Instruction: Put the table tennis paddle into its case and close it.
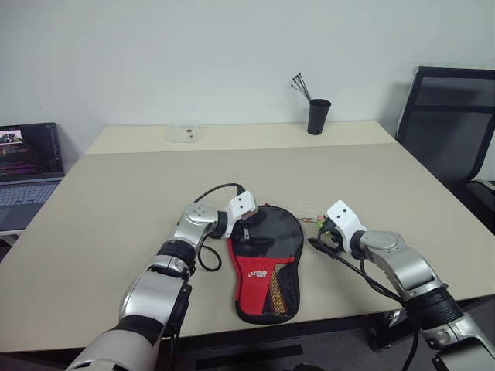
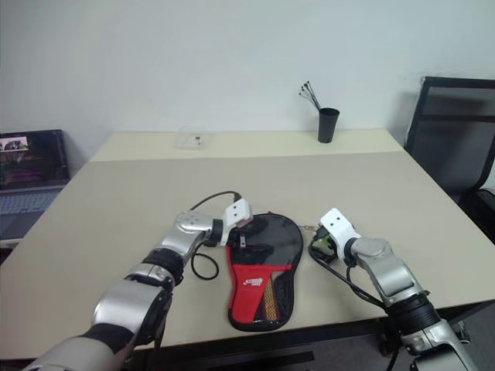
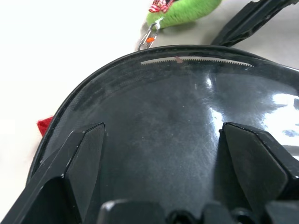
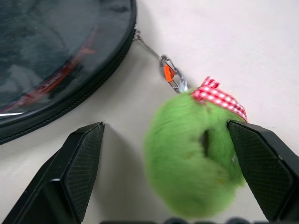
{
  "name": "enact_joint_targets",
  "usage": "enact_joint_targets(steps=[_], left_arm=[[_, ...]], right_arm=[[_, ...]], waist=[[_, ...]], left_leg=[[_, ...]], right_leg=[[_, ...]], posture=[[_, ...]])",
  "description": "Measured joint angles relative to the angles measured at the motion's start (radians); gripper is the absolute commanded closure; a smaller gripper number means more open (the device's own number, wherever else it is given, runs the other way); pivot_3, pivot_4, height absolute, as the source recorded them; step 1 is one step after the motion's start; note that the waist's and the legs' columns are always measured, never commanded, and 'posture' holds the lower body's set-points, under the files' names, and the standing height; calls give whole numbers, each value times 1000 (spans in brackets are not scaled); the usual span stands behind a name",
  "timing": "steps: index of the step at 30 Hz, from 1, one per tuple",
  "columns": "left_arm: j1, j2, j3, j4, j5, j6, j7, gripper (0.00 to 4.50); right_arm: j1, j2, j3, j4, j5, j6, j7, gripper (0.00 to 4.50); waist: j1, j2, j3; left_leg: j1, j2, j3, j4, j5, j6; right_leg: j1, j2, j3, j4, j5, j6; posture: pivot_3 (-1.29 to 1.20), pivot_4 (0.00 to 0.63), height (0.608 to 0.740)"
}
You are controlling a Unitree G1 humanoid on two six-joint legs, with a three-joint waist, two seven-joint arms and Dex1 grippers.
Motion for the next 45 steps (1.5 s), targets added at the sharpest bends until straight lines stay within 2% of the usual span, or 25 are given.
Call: enact_joint_targets(steps=[7,8,11,20,23,34,41,45], left_arm=[[9,-2,-8,-27,-7,14,-34,126],[9,-4,-8,-28,-8,15,-39,102],[4,-16,-8,-28,-11,18,-40,95],[-42,-49,-24,9,0,9,3,95],[-45,-61,-31,36,9,8,9,95],[-33,-61,-35,65,11,-21,23,95],[-27,-66,-34,63,6,-17,20,95],[-28,-69,-33,64,5,-5,20,95]], right_arm=[[-5,27,-43,51,-1,-21,-30,0],[-6,29,-44,56,-2,-24,-33,180],[-12,34,-46,66,-4,-26,-40,876],[-18,35,-52,63,-35,-11,-58,3894],[-20,35,-52,55,-34,-2,-56,4485],[13,1,-50,-72,-32,103,-23,4495],[164,-136,-51,-428,55,314,97,4495],[212,-169,-57,-591,108,414,117,4495]], waist=[[0,0,0],[0,0,0],[0,0,0],[0,0,0],[1,0,0],[1,1,0],[2,2,-2],[2,2,-2]], left_leg=[[0,0,0,0,0,0],[0,0,0,0,0,0],[0,0,0,0,0,0],[0,0,0,0,0,0],[0,0,0,0,0,0],[1,0,0,0,0,0],[2,0,0,-1,0,0],[2,0,-1,-1,0,0]], right_leg=[[0,0,0,0,0,0],[0,0,0,0,0,0],[0,0,0,0,0,0],[0,0,0,0,0,0],[0,0,0,0,0,0],[1,0,0,0,0,0],[2,0,0,-1,0,0],[2,0,0,-1,0,0]], posture=[[0,150,740],[0,150,740],[0,150,740],[0,150,740],[0,150,740],[0,150,740],[0,150,740],[0,150,740]])
